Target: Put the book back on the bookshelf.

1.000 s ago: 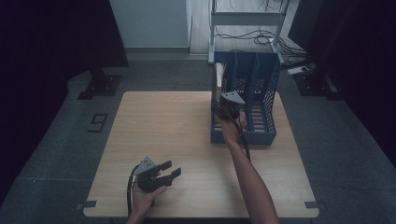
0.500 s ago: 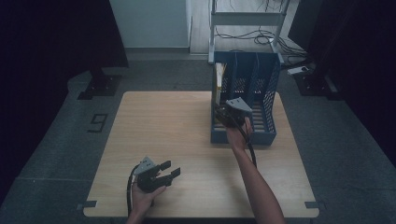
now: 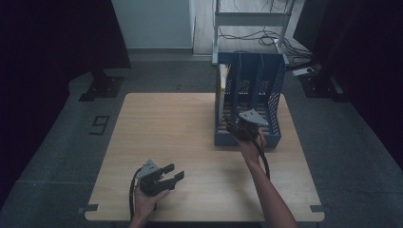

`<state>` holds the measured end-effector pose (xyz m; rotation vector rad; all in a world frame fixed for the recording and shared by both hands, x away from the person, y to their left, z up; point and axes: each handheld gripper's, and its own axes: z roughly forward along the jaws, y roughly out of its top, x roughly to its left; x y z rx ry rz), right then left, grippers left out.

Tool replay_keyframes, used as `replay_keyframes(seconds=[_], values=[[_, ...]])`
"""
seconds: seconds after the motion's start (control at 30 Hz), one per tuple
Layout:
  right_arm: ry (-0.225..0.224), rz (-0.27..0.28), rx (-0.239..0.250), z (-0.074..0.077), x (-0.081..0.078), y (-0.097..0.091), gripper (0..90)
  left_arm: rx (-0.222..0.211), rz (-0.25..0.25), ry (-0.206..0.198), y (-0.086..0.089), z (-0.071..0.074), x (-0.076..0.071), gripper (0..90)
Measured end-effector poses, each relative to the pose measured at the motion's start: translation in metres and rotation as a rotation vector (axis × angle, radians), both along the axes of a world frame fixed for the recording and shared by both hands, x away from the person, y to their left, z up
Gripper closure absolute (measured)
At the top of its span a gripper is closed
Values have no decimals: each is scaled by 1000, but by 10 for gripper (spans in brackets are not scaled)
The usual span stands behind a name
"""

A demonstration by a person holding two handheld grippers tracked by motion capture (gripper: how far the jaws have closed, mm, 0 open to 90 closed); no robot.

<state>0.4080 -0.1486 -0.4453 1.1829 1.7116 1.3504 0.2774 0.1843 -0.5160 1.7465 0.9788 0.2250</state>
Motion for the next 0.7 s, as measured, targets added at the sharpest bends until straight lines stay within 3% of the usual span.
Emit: replay_keyframes(seconds=[0.7], values=[[-16,90,26,-22,-66,-39,474,17,-7,-5,-3,-1,-1,404]])
